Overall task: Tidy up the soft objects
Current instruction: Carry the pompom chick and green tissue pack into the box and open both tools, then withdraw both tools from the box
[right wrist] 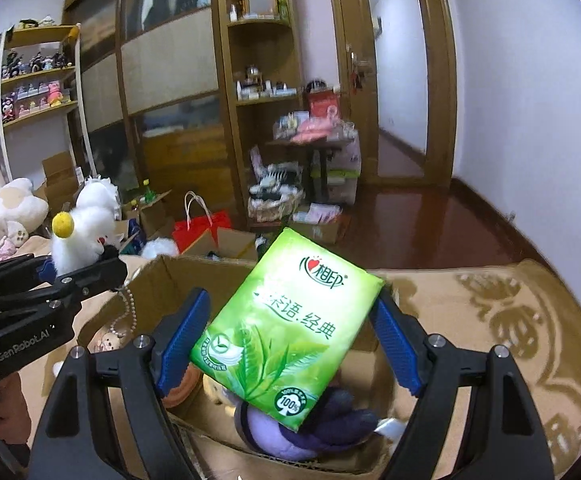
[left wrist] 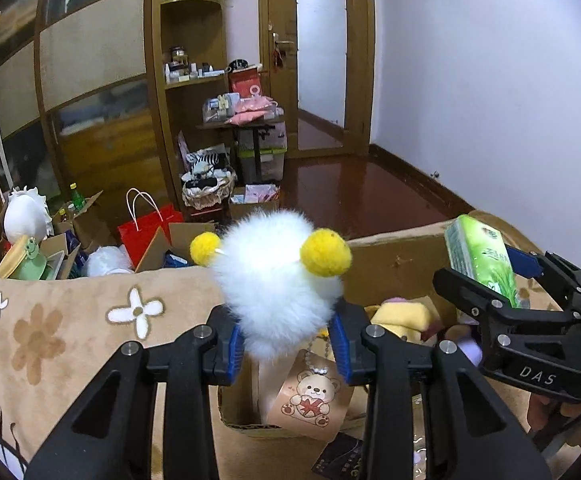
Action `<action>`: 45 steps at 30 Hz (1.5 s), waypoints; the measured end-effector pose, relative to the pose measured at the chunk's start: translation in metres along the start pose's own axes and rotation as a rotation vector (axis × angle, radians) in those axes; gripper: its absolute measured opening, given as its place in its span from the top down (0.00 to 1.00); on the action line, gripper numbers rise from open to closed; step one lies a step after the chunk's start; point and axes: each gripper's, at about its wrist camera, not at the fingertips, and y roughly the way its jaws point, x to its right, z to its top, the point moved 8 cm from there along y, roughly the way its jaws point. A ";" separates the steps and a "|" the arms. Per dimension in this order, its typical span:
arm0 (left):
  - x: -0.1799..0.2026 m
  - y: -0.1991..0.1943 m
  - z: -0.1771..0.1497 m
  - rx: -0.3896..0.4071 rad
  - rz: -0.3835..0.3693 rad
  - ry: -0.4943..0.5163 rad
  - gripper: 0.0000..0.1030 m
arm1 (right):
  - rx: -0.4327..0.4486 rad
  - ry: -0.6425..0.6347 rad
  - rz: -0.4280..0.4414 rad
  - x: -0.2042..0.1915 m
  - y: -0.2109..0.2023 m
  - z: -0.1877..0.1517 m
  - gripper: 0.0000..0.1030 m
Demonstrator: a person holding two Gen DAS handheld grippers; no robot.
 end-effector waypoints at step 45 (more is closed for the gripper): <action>-0.028 -0.096 -0.057 -0.164 0.052 -0.055 0.13 | -0.050 0.069 -0.045 -0.011 -0.108 -0.032 0.00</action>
